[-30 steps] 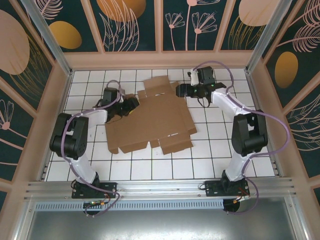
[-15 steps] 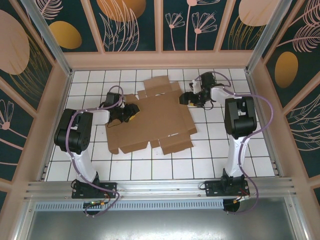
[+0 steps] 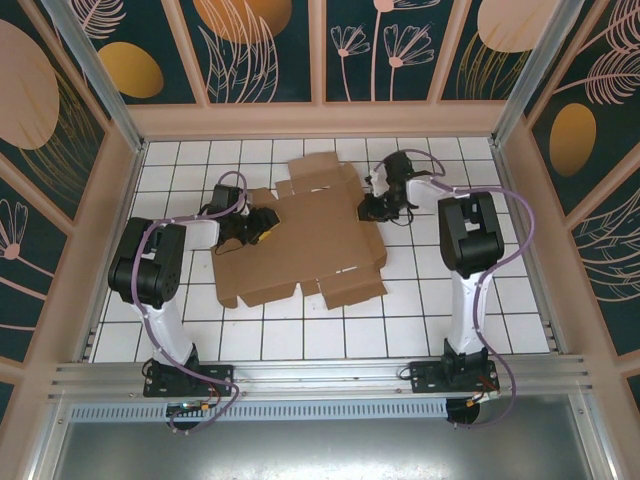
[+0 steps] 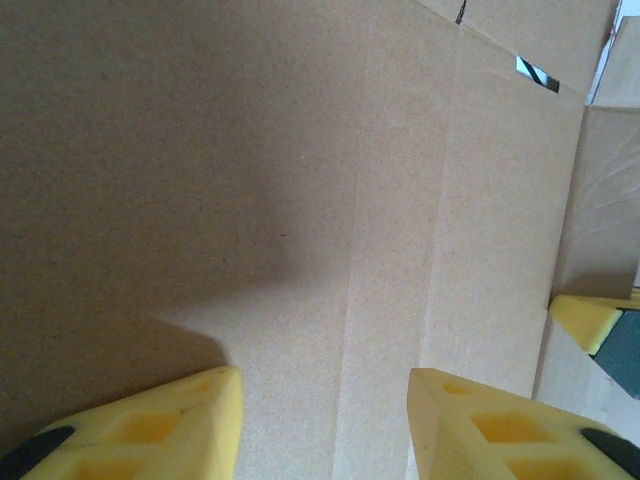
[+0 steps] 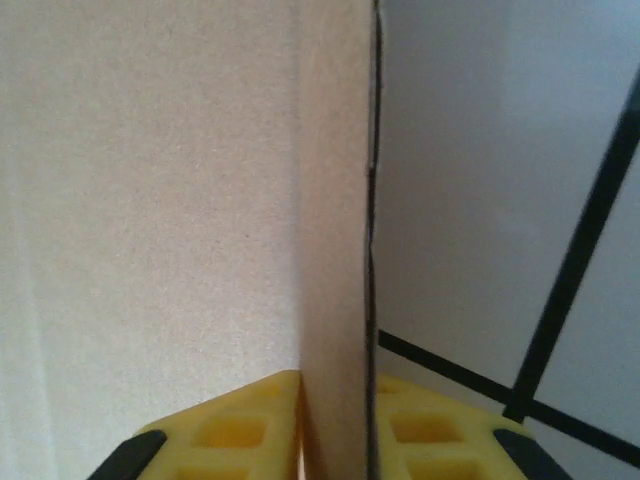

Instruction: Fold the paper box

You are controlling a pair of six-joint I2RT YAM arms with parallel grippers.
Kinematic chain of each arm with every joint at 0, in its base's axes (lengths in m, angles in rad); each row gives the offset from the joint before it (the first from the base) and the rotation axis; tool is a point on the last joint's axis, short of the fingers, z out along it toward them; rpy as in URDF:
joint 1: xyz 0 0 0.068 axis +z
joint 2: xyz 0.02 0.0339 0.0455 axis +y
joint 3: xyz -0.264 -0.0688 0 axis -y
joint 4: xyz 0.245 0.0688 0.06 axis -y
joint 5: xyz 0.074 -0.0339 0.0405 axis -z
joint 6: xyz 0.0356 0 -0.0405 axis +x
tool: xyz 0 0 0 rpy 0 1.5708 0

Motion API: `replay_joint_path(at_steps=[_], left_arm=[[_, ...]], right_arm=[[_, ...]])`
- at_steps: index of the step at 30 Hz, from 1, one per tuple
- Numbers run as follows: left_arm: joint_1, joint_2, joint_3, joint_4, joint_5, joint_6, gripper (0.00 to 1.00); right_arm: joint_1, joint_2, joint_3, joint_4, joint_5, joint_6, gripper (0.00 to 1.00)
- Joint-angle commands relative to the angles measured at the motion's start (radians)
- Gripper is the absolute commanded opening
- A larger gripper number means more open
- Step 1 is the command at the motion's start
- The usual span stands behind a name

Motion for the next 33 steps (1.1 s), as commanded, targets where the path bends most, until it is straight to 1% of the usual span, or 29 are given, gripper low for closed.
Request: replay_joint_path(at_steps=[1,3,4,8,11,12,14,15,16,18,20,21,22,24,26,30,33], left_arm=[[0.005,0.034,-0.001,-0.038,-0.02,0.001,0.47],[0.006,0.037,-0.002,-0.036,-0.019,-0.001,0.47],[0.005,0.038,-0.001,-0.037,-0.018,-0.002,0.47],[0.005,0.04,0.001,-0.039,-0.017,-0.003,0.48],[0.005,0.04,-0.001,-0.043,-0.02,-0.001,0.48],[0.005,0.039,-0.001,-0.044,-0.02,0.0,0.48],[0.005,0.038,0.0,-0.046,-0.021,0.001,0.48],[0.006,0.038,0.001,-0.049,-0.021,0.002,0.48],[0.005,0.037,0.003,-0.052,-0.021,0.003,0.48],[0.005,0.034,0.006,-0.057,-0.022,0.007,0.48],[0.006,0.036,0.01,-0.059,-0.021,0.007,0.48],[0.006,0.038,0.011,-0.059,-0.02,0.007,0.48],[0.006,0.039,0.011,-0.057,-0.017,0.007,0.48],[0.006,0.045,0.012,-0.054,-0.012,0.003,0.48],[0.006,0.049,0.013,-0.053,-0.007,0.003,0.48],[0.005,0.052,0.015,-0.048,-0.002,0.003,0.48],[0.006,0.058,0.013,-0.042,0.006,-0.001,0.48]], right_arm=[[0.087,-0.056,0.007,-0.044,0.398,-0.032,0.07],[0.144,-0.034,0.017,-0.056,0.571,-0.044,0.05],[0.163,-0.021,0.023,-0.063,0.628,-0.042,0.05],[0.214,0.032,0.052,-0.097,0.766,-0.041,0.06],[0.22,0.045,0.06,-0.094,0.81,-0.05,0.08],[0.241,0.046,0.063,-0.092,0.817,-0.059,0.08],[0.236,0.036,0.068,-0.09,0.784,-0.062,0.08],[0.232,0.021,0.068,-0.087,0.743,-0.055,0.09],[0.201,-0.002,0.061,-0.076,0.663,-0.046,0.1],[0.131,-0.059,0.022,-0.03,0.424,-0.025,0.16],[0.034,-0.101,-0.025,0.024,0.13,0.023,0.24],[0.0,-0.107,-0.044,0.046,0.019,0.039,0.27],[-0.035,-0.111,-0.062,0.069,-0.08,0.054,0.31],[-0.083,-0.104,-0.096,0.108,-0.219,0.071,0.37],[-0.111,-0.087,-0.11,0.123,-0.314,0.08,0.41],[-0.134,-0.053,-0.13,0.145,-0.414,0.078,0.48],[-0.131,0.002,-0.116,0.129,-0.493,0.071,0.51]])
